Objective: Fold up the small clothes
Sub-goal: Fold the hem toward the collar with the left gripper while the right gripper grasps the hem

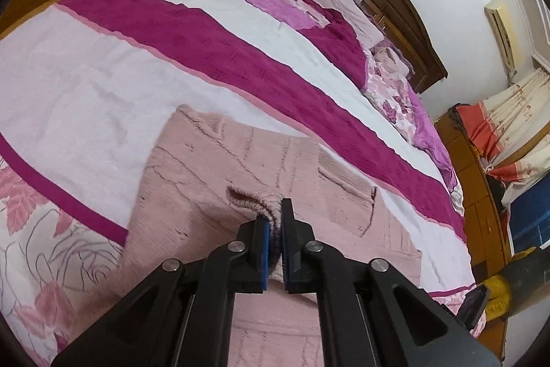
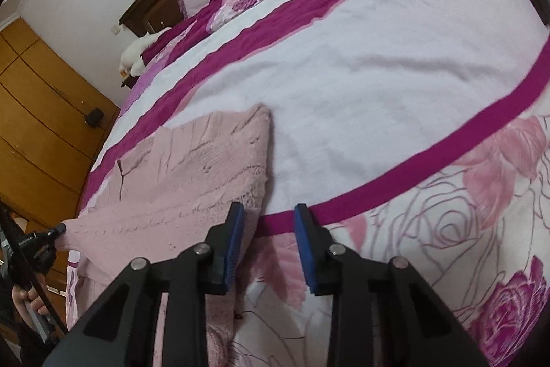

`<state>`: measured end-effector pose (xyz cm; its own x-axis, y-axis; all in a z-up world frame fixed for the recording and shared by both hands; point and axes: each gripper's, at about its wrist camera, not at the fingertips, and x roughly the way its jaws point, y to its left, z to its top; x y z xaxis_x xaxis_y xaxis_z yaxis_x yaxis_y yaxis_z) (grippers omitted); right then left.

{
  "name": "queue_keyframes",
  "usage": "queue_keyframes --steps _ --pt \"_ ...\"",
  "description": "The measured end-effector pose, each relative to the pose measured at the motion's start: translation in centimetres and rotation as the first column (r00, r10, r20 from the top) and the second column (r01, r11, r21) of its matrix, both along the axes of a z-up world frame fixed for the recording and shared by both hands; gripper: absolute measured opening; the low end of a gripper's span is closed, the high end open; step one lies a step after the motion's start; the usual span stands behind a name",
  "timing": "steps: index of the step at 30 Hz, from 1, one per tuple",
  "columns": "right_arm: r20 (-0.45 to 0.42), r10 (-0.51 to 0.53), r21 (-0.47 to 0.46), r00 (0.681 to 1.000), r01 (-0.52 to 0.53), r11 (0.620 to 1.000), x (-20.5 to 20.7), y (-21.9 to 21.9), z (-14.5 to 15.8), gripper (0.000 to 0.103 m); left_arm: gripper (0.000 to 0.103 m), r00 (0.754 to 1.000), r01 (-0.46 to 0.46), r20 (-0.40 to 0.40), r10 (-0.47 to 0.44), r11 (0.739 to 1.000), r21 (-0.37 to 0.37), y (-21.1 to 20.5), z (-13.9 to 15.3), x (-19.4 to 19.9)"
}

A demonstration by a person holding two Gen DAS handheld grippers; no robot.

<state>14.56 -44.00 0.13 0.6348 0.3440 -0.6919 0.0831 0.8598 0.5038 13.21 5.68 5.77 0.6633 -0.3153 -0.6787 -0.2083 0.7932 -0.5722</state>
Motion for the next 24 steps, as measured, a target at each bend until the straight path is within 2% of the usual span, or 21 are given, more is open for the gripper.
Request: queue_keyframes --steps 3,7,8,9,11,12,13,15,17,18,20,22,24 --pt "-0.020 -0.004 0.017 1.000 0.004 1.000 0.4 0.3 -0.2 0.031 0.000 1.000 0.030 0.000 -0.030 1.000 0.002 0.3 -0.5 0.0" --pt "-0.024 0.006 0.037 1.000 -0.006 0.999 0.6 0.9 0.1 0.032 0.000 0.999 0.049 -0.021 -0.047 0.996 0.075 0.3 -1.6 -0.5" --pt "-0.027 0.014 0.036 1.000 -0.013 0.999 0.6 1.2 0.2 0.032 0.000 0.999 0.033 -0.035 -0.029 0.993 0.112 0.4 -2.2 -0.6" --pt "-0.031 0.020 0.023 0.999 -0.019 1.000 0.7 1.6 0.2 0.032 0.000 0.998 0.005 -0.059 0.006 0.984 0.180 0.4 -2.8 -0.9" --pt "-0.039 0.026 -0.052 0.999 -0.028 0.998 1.0 2.9 0.3 0.032 0.000 0.992 -0.032 -0.105 0.067 0.952 0.306 0.7 -4.5 -1.4" --pt "-0.040 0.029 -0.074 0.999 -0.032 0.997 1.2 3.3 0.2 0.032 0.000 0.992 -0.027 -0.109 0.064 0.951 0.307 1.1 -5.3 -1.8" --pt "-0.041 0.035 -0.085 0.999 -0.038 0.996 1.4 3.9 0.0 0.032 0.000 0.995 -0.026 -0.087 0.051 0.964 0.263 1.7 -5.8 -2.3" --pt "-0.045 0.040 -0.047 0.998 -0.042 0.998 1.7 4.6 -0.4 0.032 0.000 0.998 -0.045 -0.033 0.051 0.986 0.160 3.1 -5.7 -3.7" --pt "-0.040 0.036 -0.034 0.999 -0.037 0.999 1.8 5.1 -0.7 0.032 0.000 0.998 -0.059 0.006 0.059 0.995 0.075 4.3 -5.7 -4.9" --pt "-0.043 0.031 -0.048 0.999 -0.033 0.998 1.9 5.4 -0.8 0.032 0.000 0.997 -0.067 0.027 0.067 0.998 0.009 5.4 -5.9 -5.7" --pt "-0.040 0.027 -0.100 0.999 -0.030 0.995 1.9 6.2 -0.6 0.034 0.000 0.997 -0.064 0.040 0.068 0.992 -0.108 6.9 -6.8 -6.4" --pt "-0.036 0.038 -0.178 0.999 -0.044 0.983 1.8 7.2 -0.2 0.034 0.000 0.996 -0.085 0.017 0.093 0.964 -0.250 8.4 -8.0 -6.7" --pt "-0.034 0.046 -0.254 0.998 -0.054 0.966 1.6 8.0 0.2 0.035 0.000 0.996 -0.087 -0.028 0.083 0.943 -0.320 9.1 -8.2 -5.8"
